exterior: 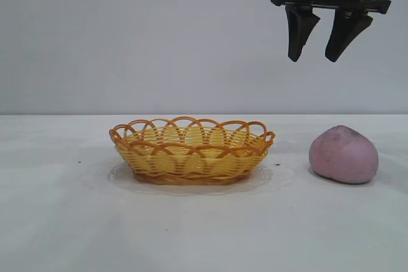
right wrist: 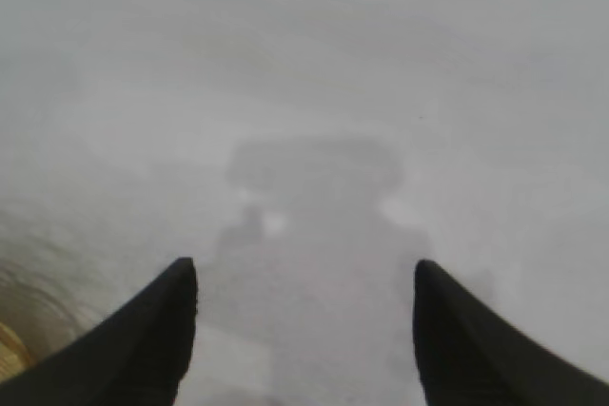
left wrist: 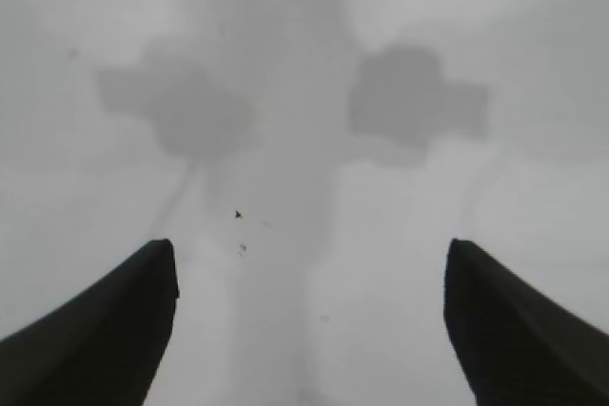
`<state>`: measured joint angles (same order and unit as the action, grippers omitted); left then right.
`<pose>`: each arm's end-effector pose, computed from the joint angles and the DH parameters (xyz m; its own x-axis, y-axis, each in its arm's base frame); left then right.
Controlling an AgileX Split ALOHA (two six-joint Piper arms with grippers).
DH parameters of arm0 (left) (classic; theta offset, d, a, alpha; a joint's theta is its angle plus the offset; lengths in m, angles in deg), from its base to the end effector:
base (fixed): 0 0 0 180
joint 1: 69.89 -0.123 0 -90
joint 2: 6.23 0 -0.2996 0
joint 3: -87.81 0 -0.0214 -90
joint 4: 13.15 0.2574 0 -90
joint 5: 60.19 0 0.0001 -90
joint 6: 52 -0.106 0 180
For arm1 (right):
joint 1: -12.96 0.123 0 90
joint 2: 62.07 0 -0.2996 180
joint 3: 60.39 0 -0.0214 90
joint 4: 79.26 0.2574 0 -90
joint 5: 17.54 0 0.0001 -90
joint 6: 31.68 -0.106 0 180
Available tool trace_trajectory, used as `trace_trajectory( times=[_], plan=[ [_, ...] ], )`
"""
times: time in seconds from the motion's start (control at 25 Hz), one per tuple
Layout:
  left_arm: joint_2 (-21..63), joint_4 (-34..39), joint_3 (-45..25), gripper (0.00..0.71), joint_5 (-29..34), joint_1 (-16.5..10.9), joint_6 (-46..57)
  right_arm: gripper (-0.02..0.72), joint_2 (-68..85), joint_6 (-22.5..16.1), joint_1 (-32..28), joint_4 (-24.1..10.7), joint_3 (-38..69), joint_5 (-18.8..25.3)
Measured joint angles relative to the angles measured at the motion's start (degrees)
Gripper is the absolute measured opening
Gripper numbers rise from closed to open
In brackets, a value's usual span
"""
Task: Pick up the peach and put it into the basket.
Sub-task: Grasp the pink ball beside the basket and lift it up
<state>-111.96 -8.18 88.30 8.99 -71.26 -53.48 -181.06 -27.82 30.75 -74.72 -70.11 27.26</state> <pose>0.3452 0.0168 0.2592 -0.9951 0.0327 -0.0938 0.0247 0.9960 0.0860 0.4187 0.1406 0.2252 -0.8520 -0.2850 -0.4392 -0.3378 0.9401 0.0453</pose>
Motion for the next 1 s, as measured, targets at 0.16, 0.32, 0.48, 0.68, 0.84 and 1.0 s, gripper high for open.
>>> trace_trajectory(
  times=[0.16, 0.32, 0.48, 0.68, 0.84, 1.0],
  plan=[
    [8.3, -2.6, -7.8, 0.566, -0.2, 0.0, -0.7, 0.421, 0.0, 0.0, 0.0, -0.1, 0.0, 0.0],
    [17.2, -4.7, -16.8, 0.566, -2.1, 0.0, -1.8, 0.421, 0.0, 0.0, 0.0, -0.1, 0.0, 0.0],
    [27.4, -5.6, -24.9, 0.566, -3.4, 0.0, -2.1, 0.421, 0.0, 0.0, 0.0, -0.1, 0.0, 0.0],
    [41.5, -7.7, -32.9, 0.566, -3.5, 0.0, -2.3, 0.421, 0.0, 0.0, 0.0, -0.2, 0.0, 0.0],
    [53.5, -9.4, -37.6, 0.566, -3.2, 0.0, -2.3, 0.421, 0.0, 0.0, 0.0, -1.1, 0.0, 0.0],
    [65.7, -10.0, -40.9, 0.566, -2.6, 0.0, -2.3, 0.421, 0.0, 0.0, 0.0, -2.0, 0.0, 0.0]
  ],
)
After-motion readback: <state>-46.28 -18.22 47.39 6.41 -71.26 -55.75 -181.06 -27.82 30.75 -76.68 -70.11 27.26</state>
